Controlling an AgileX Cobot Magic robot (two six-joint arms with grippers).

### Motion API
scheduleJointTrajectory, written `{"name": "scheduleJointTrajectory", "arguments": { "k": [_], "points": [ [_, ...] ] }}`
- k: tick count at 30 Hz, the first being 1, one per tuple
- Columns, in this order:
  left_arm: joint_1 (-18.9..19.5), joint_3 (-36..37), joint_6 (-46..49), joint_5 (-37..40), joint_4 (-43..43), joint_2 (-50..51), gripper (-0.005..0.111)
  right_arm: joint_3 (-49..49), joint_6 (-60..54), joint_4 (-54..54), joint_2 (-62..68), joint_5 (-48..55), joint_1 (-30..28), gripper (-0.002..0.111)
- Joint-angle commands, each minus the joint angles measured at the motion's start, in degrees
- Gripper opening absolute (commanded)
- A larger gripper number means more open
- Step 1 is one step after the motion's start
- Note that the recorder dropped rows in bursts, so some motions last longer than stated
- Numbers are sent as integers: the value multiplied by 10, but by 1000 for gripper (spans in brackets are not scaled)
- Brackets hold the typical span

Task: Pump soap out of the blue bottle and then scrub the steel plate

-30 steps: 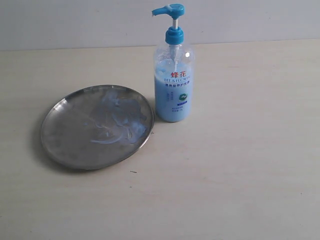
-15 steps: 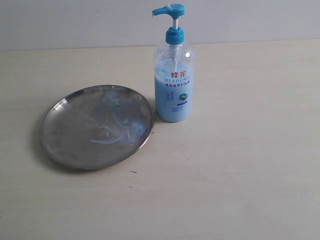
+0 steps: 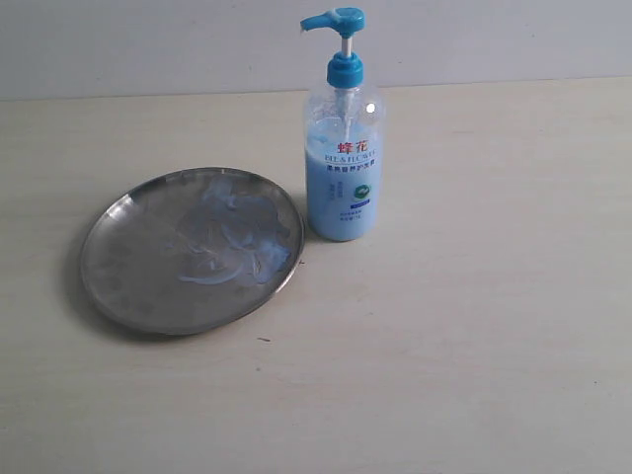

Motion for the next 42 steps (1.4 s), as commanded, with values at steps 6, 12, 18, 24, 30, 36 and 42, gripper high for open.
{"name": "scheduleJointTrajectory", "arguments": {
  "k": [6, 12, 18, 24, 30, 36, 42],
  "points": [
    [1, 1, 3, -4, 2, -2, 0, 80, 7, -5, -72, -16, -83, 0],
    [1, 1, 3, -4, 2, -2, 0, 135, 7, -5, -118, -27, -147, 0],
    [1, 1, 3, -4, 2, -2, 0, 168, 0, -7, -145, -24, -204, 0],
    [1, 1, 3, -4, 2, -2, 0, 194, 0, -10, -145, -11, -233, 0],
    [1, 1, 3, -4, 2, -2, 0, 204, 3, -24, -145, -4, -233, 0],
    [1, 1, 3, -4, 2, -2, 0, 204, 7, -24, -145, -4, -233, 0],
    [1, 1, 3, -4, 2, -2, 0, 204, 7, -19, -145, -1, -233, 0]
  ]
}}
